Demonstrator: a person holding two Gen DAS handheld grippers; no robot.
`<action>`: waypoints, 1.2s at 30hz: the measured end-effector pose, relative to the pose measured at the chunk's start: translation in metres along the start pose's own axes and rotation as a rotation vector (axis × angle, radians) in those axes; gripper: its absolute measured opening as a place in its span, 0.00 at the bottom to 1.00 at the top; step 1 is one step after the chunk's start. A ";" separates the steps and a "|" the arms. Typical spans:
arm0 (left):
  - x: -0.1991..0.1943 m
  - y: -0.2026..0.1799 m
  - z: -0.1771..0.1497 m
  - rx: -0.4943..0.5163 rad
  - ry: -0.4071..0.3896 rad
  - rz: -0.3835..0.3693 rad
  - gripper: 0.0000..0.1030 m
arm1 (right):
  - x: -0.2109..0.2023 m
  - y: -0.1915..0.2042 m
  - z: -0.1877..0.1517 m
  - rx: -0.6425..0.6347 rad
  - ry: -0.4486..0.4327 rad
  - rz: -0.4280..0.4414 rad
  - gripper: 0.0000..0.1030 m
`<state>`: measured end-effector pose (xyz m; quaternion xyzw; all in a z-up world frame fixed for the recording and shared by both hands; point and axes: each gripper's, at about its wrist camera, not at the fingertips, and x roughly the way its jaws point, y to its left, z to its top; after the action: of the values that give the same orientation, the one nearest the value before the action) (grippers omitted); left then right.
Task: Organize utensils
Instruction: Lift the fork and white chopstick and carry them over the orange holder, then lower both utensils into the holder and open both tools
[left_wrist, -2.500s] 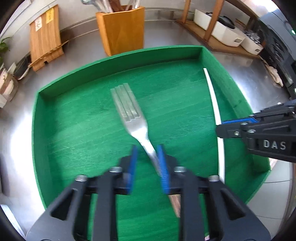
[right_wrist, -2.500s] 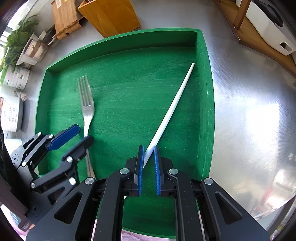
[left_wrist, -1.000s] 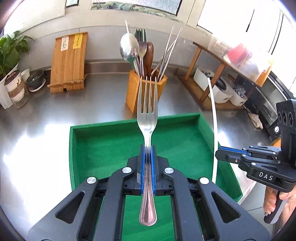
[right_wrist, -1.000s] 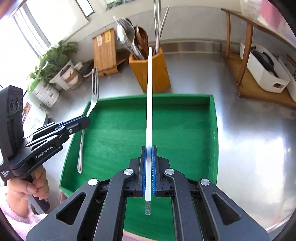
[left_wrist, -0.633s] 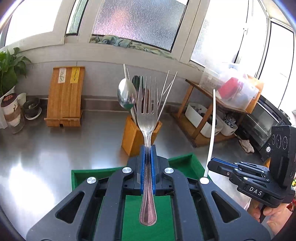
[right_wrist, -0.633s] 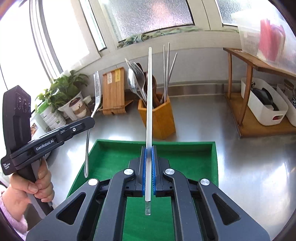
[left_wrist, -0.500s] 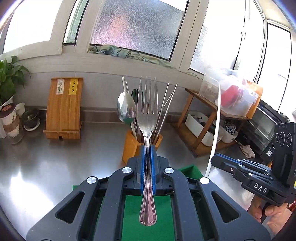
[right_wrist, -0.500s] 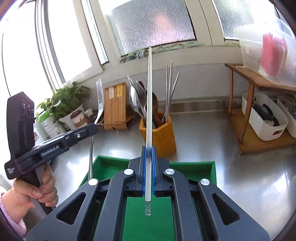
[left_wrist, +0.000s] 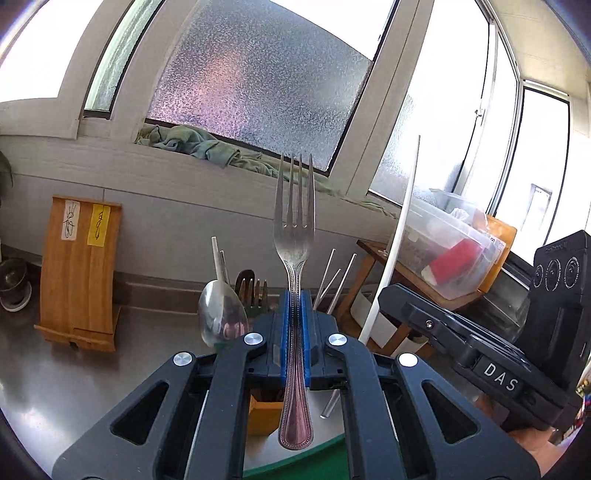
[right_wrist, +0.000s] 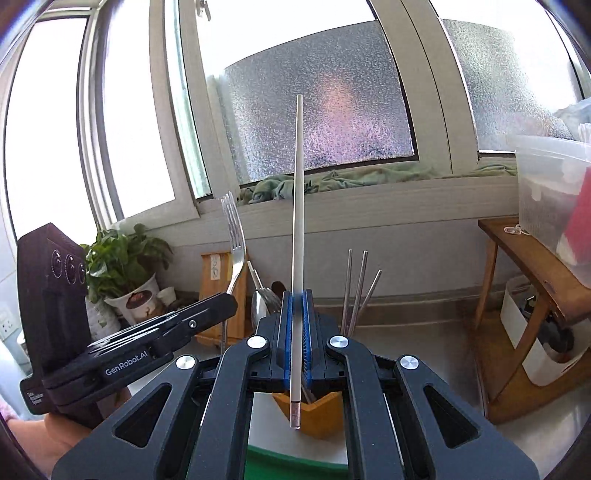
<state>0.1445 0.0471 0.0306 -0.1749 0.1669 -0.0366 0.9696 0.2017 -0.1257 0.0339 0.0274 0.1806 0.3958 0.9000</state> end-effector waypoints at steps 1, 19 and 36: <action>0.006 0.001 0.001 0.002 -0.003 -0.001 0.04 | 0.003 0.000 0.002 -0.003 -0.004 -0.002 0.05; 0.058 0.013 -0.028 0.092 -0.071 0.007 0.04 | 0.041 -0.016 -0.013 -0.007 0.023 -0.005 0.05; 0.055 0.030 -0.058 0.134 -0.008 -0.071 0.05 | 0.047 -0.023 -0.047 -0.009 0.138 0.018 0.05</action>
<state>0.1773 0.0489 -0.0485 -0.1156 0.1538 -0.0814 0.9779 0.2313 -0.1118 -0.0289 -0.0027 0.2403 0.4056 0.8819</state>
